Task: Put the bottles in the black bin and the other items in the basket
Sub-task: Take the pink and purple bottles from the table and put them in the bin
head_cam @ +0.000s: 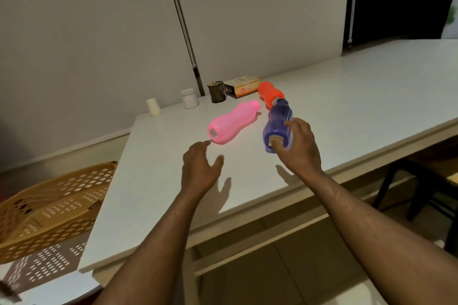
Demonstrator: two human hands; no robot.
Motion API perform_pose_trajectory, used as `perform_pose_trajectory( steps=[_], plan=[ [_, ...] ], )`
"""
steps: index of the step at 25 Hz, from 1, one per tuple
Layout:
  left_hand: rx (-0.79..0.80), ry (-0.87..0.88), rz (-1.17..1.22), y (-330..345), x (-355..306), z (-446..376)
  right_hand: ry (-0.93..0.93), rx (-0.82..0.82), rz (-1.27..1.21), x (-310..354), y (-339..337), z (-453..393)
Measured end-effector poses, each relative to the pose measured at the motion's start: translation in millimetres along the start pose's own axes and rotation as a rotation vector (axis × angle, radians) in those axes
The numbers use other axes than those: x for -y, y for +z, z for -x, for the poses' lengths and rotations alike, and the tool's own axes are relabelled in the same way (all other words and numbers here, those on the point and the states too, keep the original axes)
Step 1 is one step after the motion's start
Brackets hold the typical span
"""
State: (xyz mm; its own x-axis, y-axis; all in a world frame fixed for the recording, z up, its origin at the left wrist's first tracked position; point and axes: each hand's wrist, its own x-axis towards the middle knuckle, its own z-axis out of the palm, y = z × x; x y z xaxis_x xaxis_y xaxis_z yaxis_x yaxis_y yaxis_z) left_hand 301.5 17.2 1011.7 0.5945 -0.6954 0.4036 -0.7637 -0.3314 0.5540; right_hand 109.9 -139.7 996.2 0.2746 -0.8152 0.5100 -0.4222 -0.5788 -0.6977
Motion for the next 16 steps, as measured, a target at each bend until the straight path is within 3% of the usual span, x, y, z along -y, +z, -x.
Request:
perform_pose_trajectory(
  steps=[8,16],
  plan=[
    [0.181,0.063,-0.527,67,10,-96,-0.169,0.087,0.312,-23,53,-24],
    [0.102,-0.057,-0.376,87,22,-157,-0.183,0.020,0.378,-28,62,-37]
  ],
)
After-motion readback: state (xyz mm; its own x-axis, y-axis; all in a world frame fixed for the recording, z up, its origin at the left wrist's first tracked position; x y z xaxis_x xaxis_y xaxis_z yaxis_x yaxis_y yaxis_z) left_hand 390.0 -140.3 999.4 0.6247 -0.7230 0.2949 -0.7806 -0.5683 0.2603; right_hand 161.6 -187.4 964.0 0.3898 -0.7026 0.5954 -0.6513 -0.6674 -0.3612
